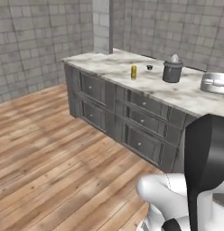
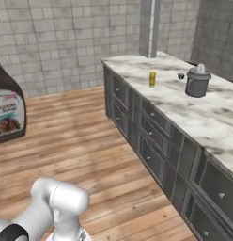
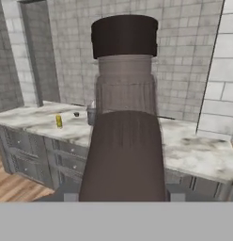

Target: Move the syrup bottle and mustard from the cabinet to the dining counter.

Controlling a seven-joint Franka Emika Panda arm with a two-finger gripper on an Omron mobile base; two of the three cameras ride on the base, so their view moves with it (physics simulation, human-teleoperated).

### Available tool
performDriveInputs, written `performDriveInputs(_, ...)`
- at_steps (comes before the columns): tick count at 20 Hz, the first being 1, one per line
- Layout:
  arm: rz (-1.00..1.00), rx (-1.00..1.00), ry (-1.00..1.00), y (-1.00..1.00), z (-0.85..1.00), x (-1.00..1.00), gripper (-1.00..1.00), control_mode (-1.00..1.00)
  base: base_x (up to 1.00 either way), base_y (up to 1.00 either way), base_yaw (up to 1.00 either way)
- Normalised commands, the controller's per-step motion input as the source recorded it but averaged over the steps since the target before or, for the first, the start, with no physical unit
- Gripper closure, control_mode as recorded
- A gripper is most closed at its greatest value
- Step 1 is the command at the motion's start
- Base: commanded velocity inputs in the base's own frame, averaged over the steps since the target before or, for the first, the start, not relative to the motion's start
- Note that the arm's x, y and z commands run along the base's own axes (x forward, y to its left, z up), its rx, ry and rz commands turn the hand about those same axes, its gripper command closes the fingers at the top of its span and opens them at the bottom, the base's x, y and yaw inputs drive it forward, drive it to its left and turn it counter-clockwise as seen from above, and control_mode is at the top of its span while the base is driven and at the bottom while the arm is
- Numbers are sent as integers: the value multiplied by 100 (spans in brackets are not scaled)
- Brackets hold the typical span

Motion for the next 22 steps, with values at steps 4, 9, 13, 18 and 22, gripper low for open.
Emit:
performDriveInputs(4,0,0,0,0,0,0,100,100,100,50,-33)
performDriveInputs(9,0,0,0,0,0,0,100,100,100,48,-43)
performDriveInputs(13,0,0,0,0,0,0,100,100,100,44,-47)
performDriveInputs(18,0,0,0,0,0,0,100,100,100,33,-50)
performDriveInputs(22,0,0,0,0,0,0,100,100,100,19,-48)
